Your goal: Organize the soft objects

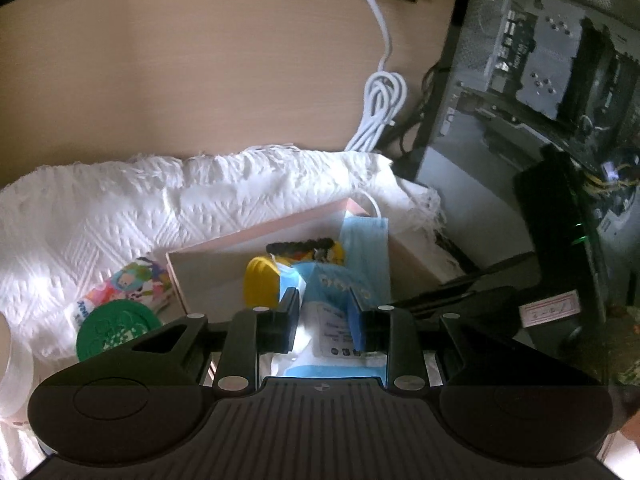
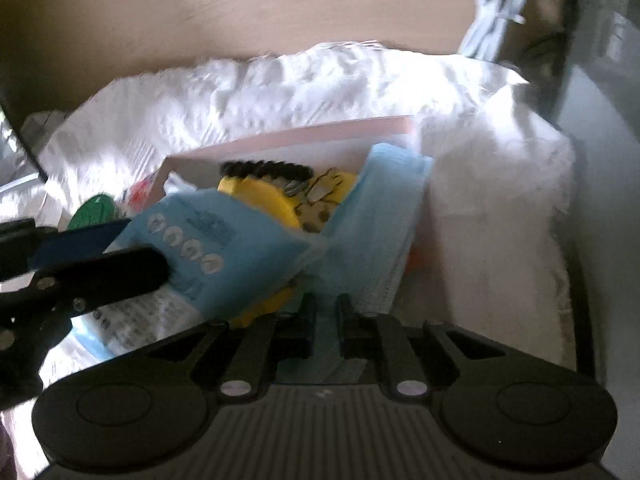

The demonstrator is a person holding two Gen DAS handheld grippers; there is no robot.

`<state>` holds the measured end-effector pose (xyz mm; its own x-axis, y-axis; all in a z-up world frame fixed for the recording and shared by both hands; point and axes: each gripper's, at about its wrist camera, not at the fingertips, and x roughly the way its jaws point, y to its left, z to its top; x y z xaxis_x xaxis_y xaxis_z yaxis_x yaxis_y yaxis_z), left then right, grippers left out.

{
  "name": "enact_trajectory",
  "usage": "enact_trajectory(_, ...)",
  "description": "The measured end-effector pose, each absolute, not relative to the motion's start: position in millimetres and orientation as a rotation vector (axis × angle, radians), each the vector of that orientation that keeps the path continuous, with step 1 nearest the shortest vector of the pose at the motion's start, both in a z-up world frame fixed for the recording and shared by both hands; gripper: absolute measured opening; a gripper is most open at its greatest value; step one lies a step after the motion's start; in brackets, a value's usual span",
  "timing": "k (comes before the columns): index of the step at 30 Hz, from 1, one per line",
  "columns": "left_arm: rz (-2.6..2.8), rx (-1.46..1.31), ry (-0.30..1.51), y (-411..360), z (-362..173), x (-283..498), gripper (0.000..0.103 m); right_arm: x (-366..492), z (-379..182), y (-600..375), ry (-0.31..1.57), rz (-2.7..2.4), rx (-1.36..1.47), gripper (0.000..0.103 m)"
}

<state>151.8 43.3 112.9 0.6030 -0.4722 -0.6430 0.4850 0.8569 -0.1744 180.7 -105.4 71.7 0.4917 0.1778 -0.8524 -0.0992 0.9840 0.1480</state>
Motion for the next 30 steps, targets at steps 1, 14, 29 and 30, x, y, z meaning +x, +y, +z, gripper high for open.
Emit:
enact_trajectory(1,-0.555,0.022,0.737,43.2,112.6,151.6,0.030,178.5,72.6,-100.1,1.040,0.186,0.051,0.011)
enact_trajectory(14,-0.555,0.015,0.722,33.8,96.8,169.5,0.031,125.2,125.7,-115.0,0.894,0.194,0.035,0.046)
enact_trajectory(29,-0.470,-0.175,0.623,118.6,129.4,145.1,0.041,123.2,186.0,-92.5,0.740,0.081,0.151,0.050)
enact_trajectory(30,-0.444,-0.191,0.603,134.5,136.4,140.9,0.041,127.1,195.1,-87.4,0.718,0.086,0.172,0.052)
